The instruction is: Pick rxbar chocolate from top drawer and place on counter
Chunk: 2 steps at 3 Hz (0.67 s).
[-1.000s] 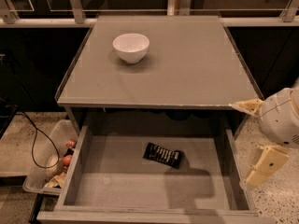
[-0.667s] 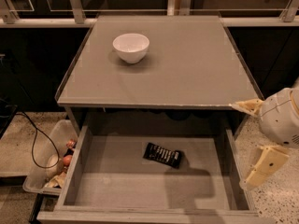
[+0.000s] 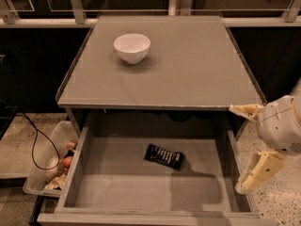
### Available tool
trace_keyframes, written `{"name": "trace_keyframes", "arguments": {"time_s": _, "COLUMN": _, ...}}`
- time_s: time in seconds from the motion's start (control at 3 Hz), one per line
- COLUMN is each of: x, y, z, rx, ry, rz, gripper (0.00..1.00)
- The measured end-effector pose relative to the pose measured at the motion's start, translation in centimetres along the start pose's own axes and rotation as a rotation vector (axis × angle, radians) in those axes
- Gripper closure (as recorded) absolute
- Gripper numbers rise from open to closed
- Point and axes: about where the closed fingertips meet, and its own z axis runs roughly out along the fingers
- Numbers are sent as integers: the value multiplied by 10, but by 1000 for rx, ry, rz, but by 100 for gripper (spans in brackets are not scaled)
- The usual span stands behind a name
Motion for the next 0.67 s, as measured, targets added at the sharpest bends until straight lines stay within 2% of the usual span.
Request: {"name": "trace_keyframes", "arguments": {"time_s": 0.67, "x": 2, "y": 5, "z": 3, "rx": -6, "ry": -6, "rz": 3, "gripper": 0}}
